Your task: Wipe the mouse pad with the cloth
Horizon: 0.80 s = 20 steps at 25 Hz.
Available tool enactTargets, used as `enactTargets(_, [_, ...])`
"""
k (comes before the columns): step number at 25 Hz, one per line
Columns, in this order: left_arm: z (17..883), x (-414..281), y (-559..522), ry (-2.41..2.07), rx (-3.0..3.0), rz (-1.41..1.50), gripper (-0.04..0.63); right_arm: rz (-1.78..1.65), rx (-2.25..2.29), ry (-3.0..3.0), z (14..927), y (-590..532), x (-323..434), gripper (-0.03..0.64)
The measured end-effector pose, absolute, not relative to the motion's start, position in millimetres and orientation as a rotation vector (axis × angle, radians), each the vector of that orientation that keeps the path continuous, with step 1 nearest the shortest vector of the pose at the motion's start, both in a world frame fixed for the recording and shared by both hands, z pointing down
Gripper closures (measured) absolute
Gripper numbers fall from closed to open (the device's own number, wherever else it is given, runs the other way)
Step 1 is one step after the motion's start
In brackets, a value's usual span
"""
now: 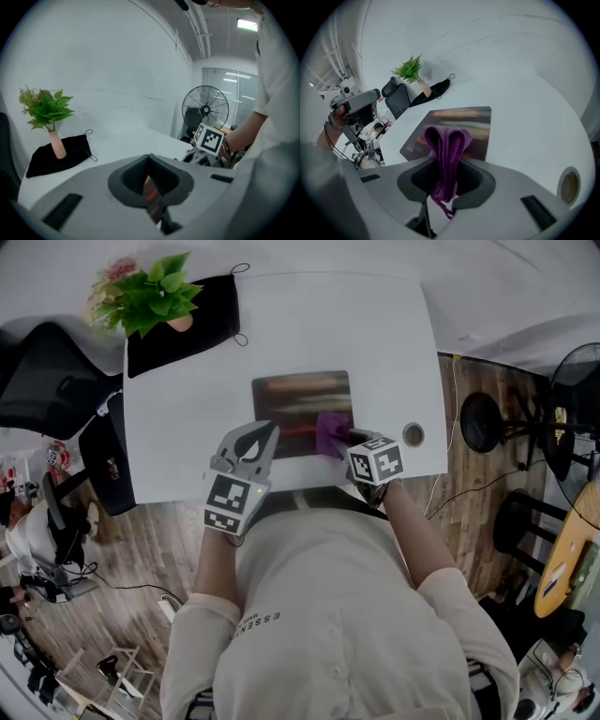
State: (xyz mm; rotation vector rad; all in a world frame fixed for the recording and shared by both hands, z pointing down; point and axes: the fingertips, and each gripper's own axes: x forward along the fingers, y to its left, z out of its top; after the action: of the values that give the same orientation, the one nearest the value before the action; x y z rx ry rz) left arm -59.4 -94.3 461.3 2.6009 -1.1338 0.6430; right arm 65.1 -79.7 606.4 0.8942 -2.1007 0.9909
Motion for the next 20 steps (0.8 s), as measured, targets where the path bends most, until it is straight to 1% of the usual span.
enactTargets(20, [467, -6, -76, -1.227, 2.555, 0.634, 0.594, 1.008, 0.925, -2.068, 612, -71, 160, 0.515])
